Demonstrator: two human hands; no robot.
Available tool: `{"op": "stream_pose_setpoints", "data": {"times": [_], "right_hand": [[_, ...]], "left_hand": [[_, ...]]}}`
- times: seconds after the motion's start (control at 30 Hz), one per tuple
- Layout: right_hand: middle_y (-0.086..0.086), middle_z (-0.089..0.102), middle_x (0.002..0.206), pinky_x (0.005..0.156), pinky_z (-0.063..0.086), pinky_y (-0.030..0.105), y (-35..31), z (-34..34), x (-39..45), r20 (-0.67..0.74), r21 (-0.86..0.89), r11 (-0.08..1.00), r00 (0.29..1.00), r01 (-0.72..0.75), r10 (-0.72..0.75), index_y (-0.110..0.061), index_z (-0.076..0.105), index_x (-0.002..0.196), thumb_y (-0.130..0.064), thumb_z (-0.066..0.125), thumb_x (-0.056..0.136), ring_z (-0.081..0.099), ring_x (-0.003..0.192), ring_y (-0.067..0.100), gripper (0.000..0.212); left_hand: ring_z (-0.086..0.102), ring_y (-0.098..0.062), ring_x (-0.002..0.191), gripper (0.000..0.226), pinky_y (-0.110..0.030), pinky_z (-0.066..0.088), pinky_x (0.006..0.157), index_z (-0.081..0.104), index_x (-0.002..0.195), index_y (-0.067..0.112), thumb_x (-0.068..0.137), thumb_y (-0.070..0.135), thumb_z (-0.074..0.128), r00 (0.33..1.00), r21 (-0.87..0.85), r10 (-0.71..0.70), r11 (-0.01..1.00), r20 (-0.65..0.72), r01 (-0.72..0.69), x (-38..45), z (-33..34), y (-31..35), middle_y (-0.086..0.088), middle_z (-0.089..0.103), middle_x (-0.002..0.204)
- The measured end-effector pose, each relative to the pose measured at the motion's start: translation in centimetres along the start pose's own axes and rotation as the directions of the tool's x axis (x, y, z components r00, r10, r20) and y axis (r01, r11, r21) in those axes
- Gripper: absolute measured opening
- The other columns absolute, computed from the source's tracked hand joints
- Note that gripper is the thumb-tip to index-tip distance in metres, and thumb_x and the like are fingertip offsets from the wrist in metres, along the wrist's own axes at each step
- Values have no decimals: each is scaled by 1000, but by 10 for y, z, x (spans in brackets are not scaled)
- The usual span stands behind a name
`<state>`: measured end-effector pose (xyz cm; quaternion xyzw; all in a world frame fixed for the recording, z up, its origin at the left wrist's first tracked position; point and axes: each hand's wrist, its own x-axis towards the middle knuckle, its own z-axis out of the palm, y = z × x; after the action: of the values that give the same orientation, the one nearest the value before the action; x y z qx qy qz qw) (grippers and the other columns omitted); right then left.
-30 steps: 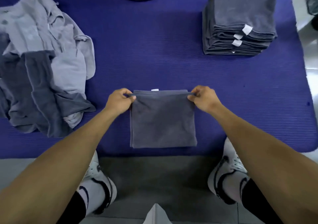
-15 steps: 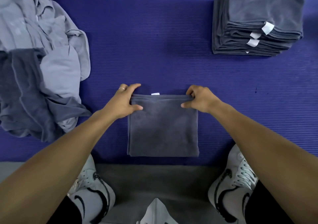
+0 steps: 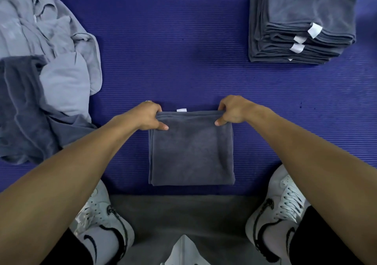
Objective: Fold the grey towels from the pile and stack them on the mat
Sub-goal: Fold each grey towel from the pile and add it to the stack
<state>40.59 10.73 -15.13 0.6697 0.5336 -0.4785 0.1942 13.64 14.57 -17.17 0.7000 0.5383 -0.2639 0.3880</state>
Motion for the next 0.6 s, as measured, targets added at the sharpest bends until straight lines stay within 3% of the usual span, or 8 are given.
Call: {"op": "stream_pose_setpoints", "data": {"times": [0.13,0.27,0.37,0.43,0.5,0.6], "right_hand": [[-2,60,108,83,44,31,4,1,4,45,-51,999,999,13,-11,-16,64,111,-35,75,85,56,99,18,34],[-6,57,101,79,42,31,8,3,3,30,-17,1000,999,22,-22,-22,59,93,-35,76,83,54,95,16,24],[-4,62,102,83,49,32,11,0,0,51,81,996,998,31,-35,-21,62,102,-36,78,81,60,95,17,30],[-1,68,102,91,53,36,12,-1,-3,72,150,988,996,44,-55,-19,63,111,-35,77,83,66,94,19,35],[-2,71,95,92,55,38,15,-5,-8,92,166,983,991,80,-97,-21,68,105,-32,75,85,69,91,18,24],[-6,70,91,79,53,27,20,-22,-32,117,118,986,984,118,-132,-24,70,93,-26,70,89,68,89,16,4]], "left_hand": [[51,-15,95,35,-29,41,80,58,101,21,81,44,77,1000,2,24,1000,-4,-24,-1,2,0,3,48,104],[59,-11,86,28,-26,44,68,58,96,23,81,36,78,999,-124,49,991,20,-47,-5,1,-2,5,62,97],[64,-13,91,34,-32,55,74,59,107,26,81,33,79,995,-229,54,973,85,-33,-5,-5,-2,6,65,102],[67,-15,94,35,-30,58,69,61,111,27,81,30,79,985,-330,55,944,163,2,-4,-10,-1,5,66,105],[69,-13,93,27,-26,55,69,65,107,29,83,28,78,973,-336,79,942,218,-1,-6,-17,2,5,70,104],[67,-8,91,17,-26,51,80,70,97,30,82,29,78,977,-309,122,949,176,-63,-18,-33,14,9,73,95]]}}
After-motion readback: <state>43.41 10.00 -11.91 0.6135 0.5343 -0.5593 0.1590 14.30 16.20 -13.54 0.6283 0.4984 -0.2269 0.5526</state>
